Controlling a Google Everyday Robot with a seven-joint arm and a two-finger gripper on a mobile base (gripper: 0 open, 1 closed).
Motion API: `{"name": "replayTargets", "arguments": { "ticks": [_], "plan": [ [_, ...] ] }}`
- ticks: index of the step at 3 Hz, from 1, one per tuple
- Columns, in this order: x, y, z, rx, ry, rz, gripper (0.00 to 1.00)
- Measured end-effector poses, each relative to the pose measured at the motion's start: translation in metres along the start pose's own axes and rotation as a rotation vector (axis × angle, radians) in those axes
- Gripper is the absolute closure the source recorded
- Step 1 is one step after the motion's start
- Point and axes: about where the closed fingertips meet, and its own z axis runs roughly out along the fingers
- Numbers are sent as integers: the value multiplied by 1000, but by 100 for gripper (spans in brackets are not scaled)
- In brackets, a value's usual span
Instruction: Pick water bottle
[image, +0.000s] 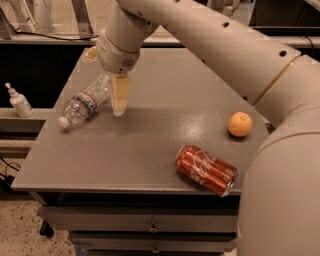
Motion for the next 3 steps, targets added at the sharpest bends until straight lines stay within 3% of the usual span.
{"name": "replayTargets", "arguments": {
  "ticks": [2, 3],
  "plan": [
    [-14, -26, 38, -44, -5, -86, 0],
    [-17, -29, 54, -68, 2, -116, 16]
  ]
}}
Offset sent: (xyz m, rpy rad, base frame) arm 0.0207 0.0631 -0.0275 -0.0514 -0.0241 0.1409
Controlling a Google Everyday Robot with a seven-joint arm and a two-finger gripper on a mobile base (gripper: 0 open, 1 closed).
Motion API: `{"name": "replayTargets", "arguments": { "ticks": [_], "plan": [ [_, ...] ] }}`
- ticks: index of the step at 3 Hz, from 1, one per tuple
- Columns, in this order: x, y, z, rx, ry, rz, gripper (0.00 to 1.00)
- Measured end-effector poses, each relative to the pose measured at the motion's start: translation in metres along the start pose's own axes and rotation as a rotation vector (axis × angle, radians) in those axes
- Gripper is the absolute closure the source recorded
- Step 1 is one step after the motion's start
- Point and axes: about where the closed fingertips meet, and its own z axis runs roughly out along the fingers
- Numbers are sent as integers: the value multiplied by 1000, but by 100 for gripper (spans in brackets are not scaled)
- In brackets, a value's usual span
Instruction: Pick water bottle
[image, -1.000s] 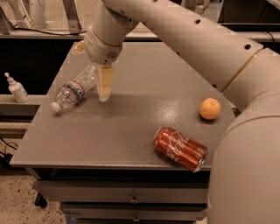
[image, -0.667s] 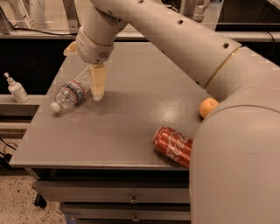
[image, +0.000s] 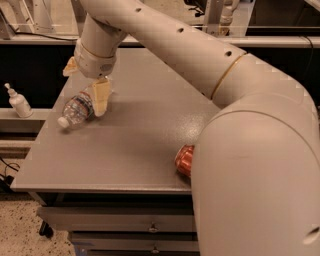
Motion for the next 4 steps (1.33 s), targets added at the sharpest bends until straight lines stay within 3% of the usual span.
{"name": "replayTargets", "arguments": {
  "ticks": [1, 3, 4],
  "plan": [
    [-1, 3, 15, -25, -3, -6, 41],
    [-10, -3, 8, -14, -4, -23, 86],
    [-21, -9, -10, 8, -15, -33, 100]
  ]
}}
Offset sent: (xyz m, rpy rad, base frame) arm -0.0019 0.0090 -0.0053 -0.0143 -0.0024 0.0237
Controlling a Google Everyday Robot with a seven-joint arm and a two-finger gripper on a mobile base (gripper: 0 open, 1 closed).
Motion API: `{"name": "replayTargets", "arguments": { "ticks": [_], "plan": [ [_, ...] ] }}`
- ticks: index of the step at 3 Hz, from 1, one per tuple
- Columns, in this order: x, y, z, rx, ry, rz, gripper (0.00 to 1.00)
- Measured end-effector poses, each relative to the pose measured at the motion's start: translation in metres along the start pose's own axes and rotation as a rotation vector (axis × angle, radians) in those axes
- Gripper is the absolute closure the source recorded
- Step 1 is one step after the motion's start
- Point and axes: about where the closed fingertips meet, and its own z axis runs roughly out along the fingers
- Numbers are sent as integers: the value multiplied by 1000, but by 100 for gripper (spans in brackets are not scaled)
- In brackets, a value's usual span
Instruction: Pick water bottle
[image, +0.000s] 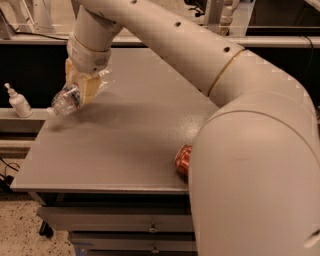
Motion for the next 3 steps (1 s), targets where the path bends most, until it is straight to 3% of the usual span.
{"name": "replayTargets", "arguments": {
  "ticks": [1, 2, 3],
  "plan": [
    [-14, -9, -24, 38, -29, -8, 100],
    [-16, -24, -57, 114, -67, 11, 100],
    [-18, -26, -60, 124, -71, 10, 100]
  ]
}}
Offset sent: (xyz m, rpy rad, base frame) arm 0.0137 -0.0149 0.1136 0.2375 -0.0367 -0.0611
